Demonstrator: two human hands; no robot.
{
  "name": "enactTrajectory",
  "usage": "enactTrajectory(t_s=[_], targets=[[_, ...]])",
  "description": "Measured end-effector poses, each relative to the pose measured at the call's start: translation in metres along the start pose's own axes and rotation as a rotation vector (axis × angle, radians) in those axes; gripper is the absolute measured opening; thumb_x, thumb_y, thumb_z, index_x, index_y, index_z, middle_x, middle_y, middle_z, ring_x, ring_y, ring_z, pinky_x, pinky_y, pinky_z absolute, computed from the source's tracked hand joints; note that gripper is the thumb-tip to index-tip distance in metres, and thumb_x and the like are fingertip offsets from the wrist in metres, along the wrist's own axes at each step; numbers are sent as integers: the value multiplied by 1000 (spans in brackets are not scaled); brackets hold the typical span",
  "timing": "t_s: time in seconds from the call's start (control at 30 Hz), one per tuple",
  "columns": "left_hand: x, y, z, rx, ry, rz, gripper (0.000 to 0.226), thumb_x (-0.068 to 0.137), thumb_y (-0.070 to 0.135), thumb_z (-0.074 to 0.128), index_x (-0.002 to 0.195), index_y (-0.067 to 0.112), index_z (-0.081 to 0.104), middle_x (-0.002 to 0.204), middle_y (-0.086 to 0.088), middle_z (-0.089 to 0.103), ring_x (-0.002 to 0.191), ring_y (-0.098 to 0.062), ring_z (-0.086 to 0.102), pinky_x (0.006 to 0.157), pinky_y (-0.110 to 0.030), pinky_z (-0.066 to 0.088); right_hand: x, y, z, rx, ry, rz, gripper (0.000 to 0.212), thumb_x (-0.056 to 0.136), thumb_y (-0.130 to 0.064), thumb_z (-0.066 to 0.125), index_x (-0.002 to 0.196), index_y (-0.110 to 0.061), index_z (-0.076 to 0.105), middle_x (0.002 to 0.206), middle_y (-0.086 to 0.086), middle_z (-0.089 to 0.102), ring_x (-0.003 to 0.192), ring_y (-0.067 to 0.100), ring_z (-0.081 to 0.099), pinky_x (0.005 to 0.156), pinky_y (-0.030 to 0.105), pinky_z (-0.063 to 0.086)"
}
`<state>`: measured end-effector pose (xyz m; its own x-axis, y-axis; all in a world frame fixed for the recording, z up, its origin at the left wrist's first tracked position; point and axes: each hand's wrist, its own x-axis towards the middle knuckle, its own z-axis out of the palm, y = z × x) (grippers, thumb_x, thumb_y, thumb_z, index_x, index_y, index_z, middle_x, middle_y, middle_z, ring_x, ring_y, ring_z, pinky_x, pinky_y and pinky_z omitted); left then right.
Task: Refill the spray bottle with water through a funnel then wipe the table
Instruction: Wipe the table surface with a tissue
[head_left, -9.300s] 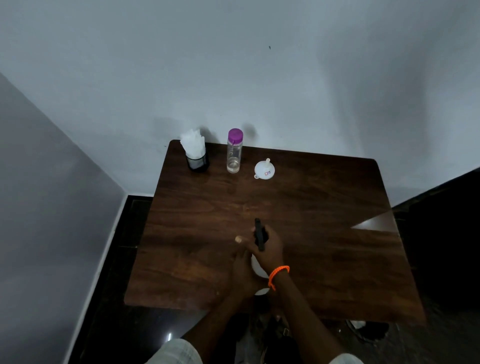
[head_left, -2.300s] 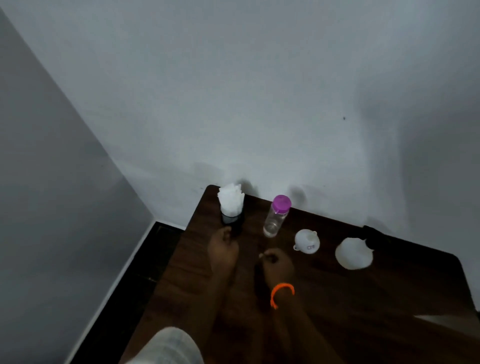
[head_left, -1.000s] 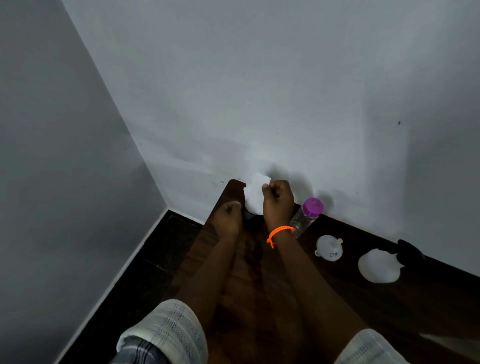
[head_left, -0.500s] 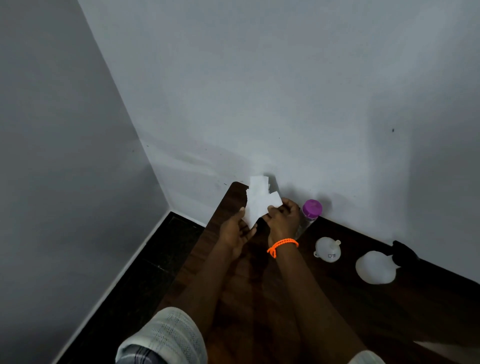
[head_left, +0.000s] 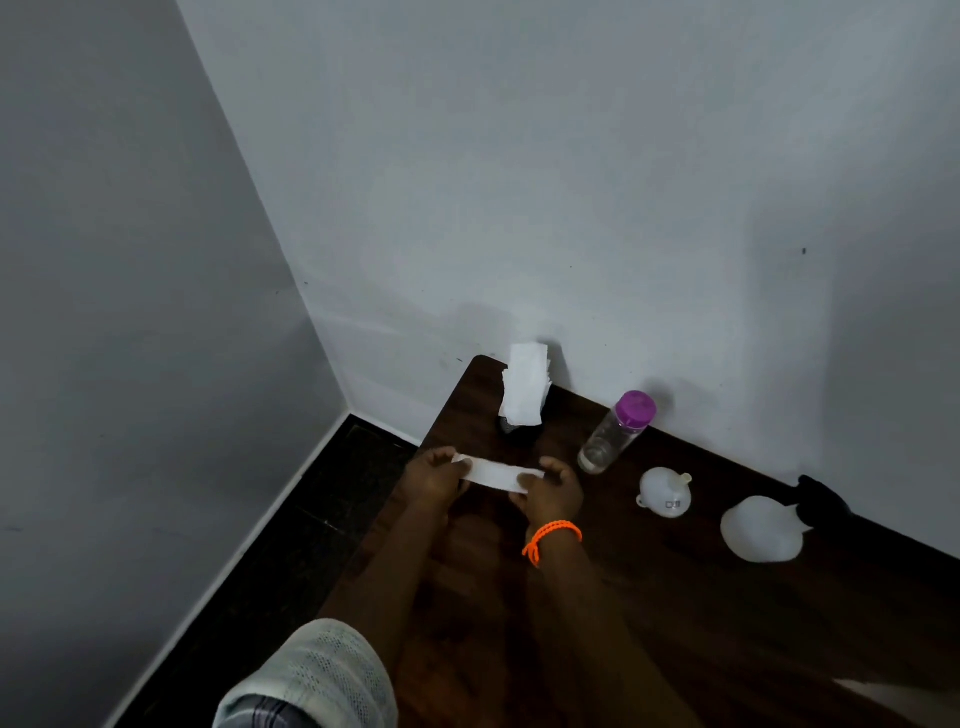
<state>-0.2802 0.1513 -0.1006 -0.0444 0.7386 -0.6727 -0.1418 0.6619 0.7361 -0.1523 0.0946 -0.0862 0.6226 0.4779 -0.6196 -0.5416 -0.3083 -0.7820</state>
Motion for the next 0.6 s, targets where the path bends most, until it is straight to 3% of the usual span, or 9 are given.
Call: enactTrajectory(t_s=[0.17, 0.27, 0.33, 0.4, 0.5, 0.6], targets=[[16, 10, -12, 322, -10, 195, 21, 85, 4, 77, 103, 13, 71, 117, -17, 70, 98, -25, 69, 84, -41, 61, 15, 25, 5, -124, -35, -55, 33, 80, 19, 68, 78, -15, 67, 100, 17, 65, 88, 32, 65, 64, 41, 58], [18, 17, -14, 617, 5, 454, 37, 93, 19, 70, 127, 4, 64, 127, -18, 66, 118, -32, 62, 99, -34, 49, 19, 28, 10, -388, 23, -235, 21, 79, 4, 76, 94, -10, 74, 103, 13, 72, 96, 29, 68, 90, 41, 56], [20, 10, -19, 856, 91, 537, 52, 99, 32, 59, 141, 3, 51, 137, -19, 59, 128, -38, 53, 104, -45, 44, 18, 35, 9, -597, 112, -365, 24, 81, -1, 73, 106, -5, 74, 111, 16, 72, 109, 33, 64, 99, 38, 48], [22, -3, -26, 1051, 138, 616, 51, 101, 35, 51, 145, 9, 47, 144, -16, 54, 134, -36, 47, 105, -52, 41, 13, 44, 9, -696, 125, -478, 25, 83, 0, 67, 107, -4, 73, 114, 17, 70, 113, 37, 62, 100, 41, 47], [26, -21, -33, 1280, 39, 724, 52, 102, 36, 35, 150, 20, 44, 157, -6, 42, 148, -25, 31, 113, -47, 30, 14, 66, 12, -917, -14, -632, 36, 85, -5, 64, 121, -10, 71, 131, 14, 65, 125, 34, 59, 104, 42, 47], [30, -29, -31, 1491, -64, 819, 72, 91, 49, 13, 151, 21, 42, 161, -6, 37, 154, -24, 20, 115, -47, 25, 19, 80, 15, -1247, -178, -781, 47, 96, -27, 48, 142, -20, 57, 155, 11, 46, 144, 30, 42, 115, 47, 37]])
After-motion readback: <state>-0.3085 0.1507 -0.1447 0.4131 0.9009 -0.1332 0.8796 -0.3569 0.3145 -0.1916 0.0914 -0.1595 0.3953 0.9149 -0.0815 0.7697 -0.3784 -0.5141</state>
